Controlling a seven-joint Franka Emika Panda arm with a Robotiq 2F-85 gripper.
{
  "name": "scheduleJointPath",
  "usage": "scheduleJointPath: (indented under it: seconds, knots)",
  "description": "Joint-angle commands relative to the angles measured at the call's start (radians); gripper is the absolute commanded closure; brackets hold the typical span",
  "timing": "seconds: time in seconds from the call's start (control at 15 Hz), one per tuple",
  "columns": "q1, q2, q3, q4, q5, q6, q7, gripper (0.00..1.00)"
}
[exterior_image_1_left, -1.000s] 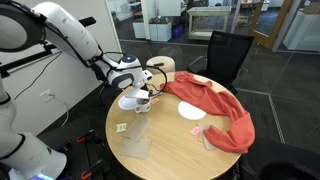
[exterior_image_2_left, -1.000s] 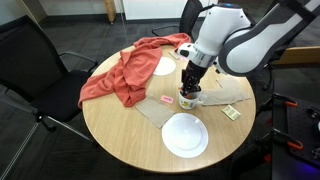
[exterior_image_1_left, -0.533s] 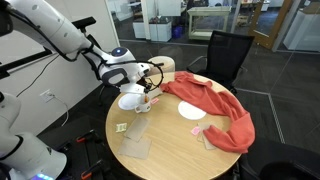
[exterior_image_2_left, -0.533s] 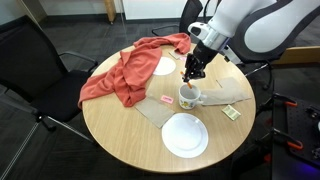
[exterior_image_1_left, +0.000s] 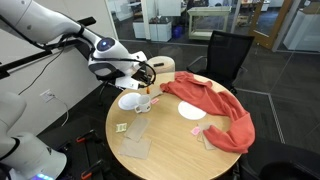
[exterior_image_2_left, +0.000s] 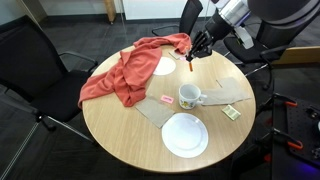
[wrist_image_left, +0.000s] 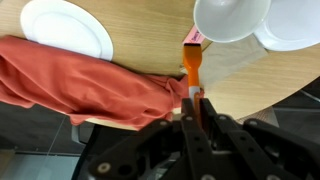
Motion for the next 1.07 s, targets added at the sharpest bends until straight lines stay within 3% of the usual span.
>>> scheduleJointPath:
  seconds: [0.0,0.33,0.53,0.73,0.87,1.0]
  knots:
    - [-0.03,-0.059,-0.027,-0.068,0.029,0.026,-0.003,0.97]
    - [-0.065,0.0,-0.109,-0.123,-0.063,0.053,0.052,0.97]
    - [-0.065,0.056,-0.196,-0.163,-0.2,0.102,0.166,0.97]
    - [-0.012,0.118,-0.347,-0.193,-0.345,0.144,0.307,0.97]
    - [0.055,0.167,-0.471,-0.191,-0.404,0.155,0.375,0.97]
    - [0.104,0.227,-0.549,-0.162,-0.41,0.148,0.411,0.97]
